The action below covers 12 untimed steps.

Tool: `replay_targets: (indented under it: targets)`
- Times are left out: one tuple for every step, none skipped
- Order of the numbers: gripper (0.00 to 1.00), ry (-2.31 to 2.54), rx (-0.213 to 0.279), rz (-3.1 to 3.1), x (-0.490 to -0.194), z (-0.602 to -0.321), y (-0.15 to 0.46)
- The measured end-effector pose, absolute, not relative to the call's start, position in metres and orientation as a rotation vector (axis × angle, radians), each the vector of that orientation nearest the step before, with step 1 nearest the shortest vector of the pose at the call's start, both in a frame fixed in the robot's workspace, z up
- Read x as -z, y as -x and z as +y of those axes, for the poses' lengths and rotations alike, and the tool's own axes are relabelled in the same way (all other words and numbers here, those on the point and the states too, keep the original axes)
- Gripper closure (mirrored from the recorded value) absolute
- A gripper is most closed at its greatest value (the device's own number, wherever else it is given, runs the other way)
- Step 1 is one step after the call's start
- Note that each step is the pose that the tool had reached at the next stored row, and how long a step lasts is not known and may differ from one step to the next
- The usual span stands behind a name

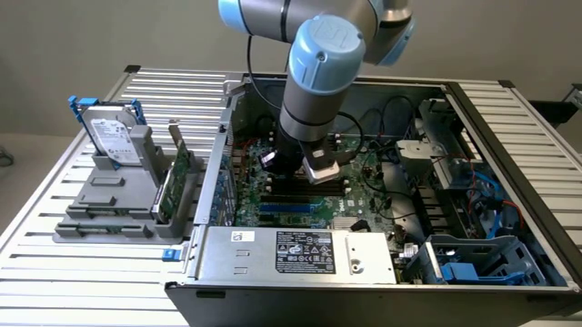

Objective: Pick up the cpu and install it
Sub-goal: 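Install the first cpu locking lever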

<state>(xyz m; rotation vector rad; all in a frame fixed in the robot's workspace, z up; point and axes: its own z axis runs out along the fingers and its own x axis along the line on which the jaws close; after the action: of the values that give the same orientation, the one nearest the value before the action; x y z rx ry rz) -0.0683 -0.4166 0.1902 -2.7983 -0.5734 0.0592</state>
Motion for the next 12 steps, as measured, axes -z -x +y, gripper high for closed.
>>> replay_targets:
  targets:
    - [0.89, 2.801, -0.061, -0.574, -0.1902, -0.4164, 0.0683]
    - [0.89, 2.804, -0.063, -0.574, -0.1902, -0.4163, 0.0683]
    - [0.89, 2.807, -0.064, -0.574, -0.1902, -0.4163, 0.0683]
    - [0.89, 2.808, -0.065, -0.574, -0.1902, -0.4163, 0.0683]
    - [0.89, 2.81, -0.066, -0.574, -0.1901, -0.4161, 0.0682]
    - [0.89, 2.811, -0.066, -0.575, -0.19, -0.416, 0.0682]
    - [0.89, 2.812, -0.067, -0.575, -0.19, -0.4159, 0.0682]
    - [0.89, 2.813, -0.067, -0.575, -0.1901, -0.4158, 0.0681]
    - [0.89, 2.813, -0.068, -0.575, -0.1903, -0.4157, 0.0681]
    - [0.89, 2.814, -0.068, -0.575, -0.1907, -0.4157, 0.068]
    - [0.89, 2.815, -0.069, -0.575, -0.1911, -0.4156, 0.068]
    - [0.89, 2.816, -0.069, -0.575, -0.1917, -0.4156, 0.068]
